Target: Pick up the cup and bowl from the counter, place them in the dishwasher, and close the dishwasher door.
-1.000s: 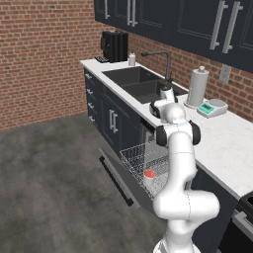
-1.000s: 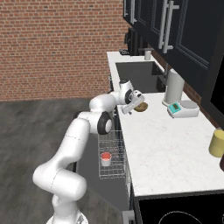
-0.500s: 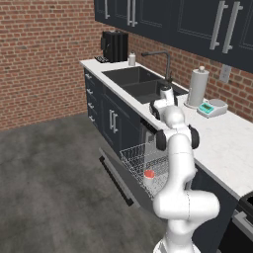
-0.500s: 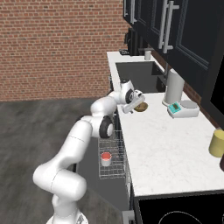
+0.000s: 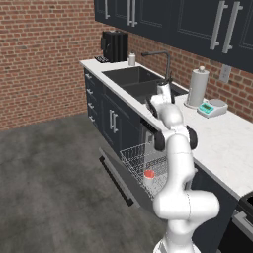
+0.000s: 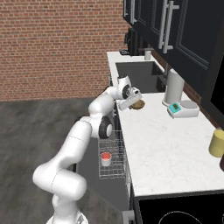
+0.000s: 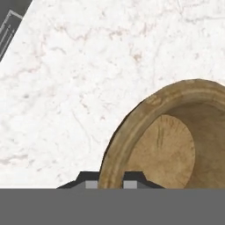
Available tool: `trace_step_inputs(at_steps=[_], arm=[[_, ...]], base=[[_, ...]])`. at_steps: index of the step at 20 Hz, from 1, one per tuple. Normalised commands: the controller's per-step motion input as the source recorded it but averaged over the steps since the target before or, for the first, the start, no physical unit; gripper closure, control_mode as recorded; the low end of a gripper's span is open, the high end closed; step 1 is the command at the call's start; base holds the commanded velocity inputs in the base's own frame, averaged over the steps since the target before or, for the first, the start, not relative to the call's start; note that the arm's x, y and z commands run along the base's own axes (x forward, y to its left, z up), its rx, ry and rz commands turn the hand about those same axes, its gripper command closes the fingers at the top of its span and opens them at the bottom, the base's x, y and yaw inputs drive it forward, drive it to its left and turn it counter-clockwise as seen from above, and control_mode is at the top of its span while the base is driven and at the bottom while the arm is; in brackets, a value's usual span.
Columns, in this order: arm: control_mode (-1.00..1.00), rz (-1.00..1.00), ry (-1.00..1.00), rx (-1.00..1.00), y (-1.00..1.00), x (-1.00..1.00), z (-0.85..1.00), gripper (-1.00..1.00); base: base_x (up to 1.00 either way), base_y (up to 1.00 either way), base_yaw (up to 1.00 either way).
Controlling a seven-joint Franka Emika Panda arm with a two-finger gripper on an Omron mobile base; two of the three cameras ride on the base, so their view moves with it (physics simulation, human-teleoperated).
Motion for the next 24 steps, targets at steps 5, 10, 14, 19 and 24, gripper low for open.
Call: trace_step_inputs(at_steps=[5, 10, 14, 19, 24], arm=[[-1.00, 0.00, -0.10, 0.00, 0.69, -0.97, 0.08, 1.00], [-1.00, 0.00, -0.01, 0.01, 0.94, -1.00, 0.00, 1.00], [-1.00, 0.00, 0.00, 0.02, 1.00, -1.00, -0.01, 1.00], [-1.00, 0.00, 0.01, 0.01, 1.00, -1.00, -0.13, 1.00], [-1.00, 0.00, 0.03, 0.00, 0.75, -1.00, -0.31, 1.00]], base=[[0.00, 0.00, 0.00], [0.00, 0.00, 0.00], [0.00, 0.00, 0.00], [0.00, 0.00, 0.00], [0.00, 0.00, 0.00]])
